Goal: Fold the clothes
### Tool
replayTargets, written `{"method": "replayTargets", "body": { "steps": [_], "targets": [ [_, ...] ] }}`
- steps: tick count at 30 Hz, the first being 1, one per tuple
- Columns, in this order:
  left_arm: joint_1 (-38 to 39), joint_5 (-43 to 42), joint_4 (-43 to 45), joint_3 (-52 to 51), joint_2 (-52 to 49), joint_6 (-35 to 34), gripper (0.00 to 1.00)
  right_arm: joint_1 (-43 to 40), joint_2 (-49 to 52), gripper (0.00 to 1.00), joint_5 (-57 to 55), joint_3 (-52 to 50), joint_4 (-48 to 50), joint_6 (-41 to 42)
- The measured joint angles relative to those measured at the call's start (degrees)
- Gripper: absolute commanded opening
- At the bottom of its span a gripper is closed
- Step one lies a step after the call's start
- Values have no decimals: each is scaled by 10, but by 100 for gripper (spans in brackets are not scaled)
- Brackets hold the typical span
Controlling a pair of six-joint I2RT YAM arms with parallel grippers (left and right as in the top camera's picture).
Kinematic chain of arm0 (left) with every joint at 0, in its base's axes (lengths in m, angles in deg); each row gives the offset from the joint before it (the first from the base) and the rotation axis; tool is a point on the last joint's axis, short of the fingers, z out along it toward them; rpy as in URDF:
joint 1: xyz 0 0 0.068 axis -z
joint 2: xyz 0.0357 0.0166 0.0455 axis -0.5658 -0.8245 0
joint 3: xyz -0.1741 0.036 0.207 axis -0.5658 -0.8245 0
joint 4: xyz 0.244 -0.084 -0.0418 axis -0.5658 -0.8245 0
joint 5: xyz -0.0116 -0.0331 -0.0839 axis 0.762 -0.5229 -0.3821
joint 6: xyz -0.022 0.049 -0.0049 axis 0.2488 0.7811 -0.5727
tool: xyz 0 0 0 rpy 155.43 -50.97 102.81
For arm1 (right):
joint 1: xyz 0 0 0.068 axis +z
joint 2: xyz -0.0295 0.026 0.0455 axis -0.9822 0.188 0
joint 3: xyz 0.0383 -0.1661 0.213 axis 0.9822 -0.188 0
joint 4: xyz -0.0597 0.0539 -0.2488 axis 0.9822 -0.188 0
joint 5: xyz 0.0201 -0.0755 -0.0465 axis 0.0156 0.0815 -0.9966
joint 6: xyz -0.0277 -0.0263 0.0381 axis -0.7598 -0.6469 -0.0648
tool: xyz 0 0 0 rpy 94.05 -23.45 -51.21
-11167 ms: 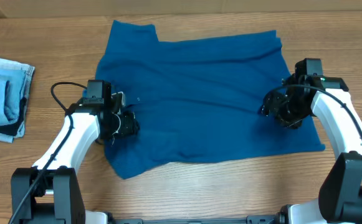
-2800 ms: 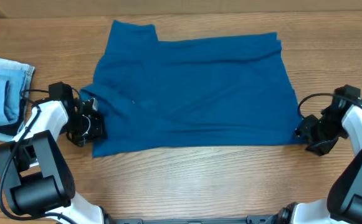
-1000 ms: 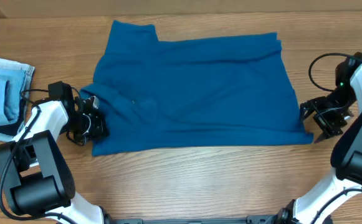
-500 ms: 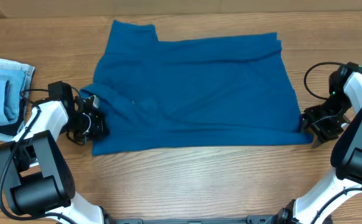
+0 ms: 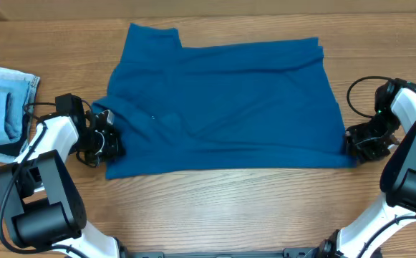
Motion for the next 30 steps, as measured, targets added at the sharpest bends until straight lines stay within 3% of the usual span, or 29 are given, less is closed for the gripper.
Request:
{"method": "replayTargets", "body": {
  "steps": [2,12,20,30],
  "targets": [
    [0,0,0,0,0,0,4,0,0,4,1,0,-1,3],
    [0,0,0,0,0,0,5,0,0,4,21,3,15,0],
    [0,0,0,0,0,0,5,0,0,4,70,84,27,-9],
    [0,-3,7,0,0,0,5,0,0,4,81,89,108,-9]
  ]
}}
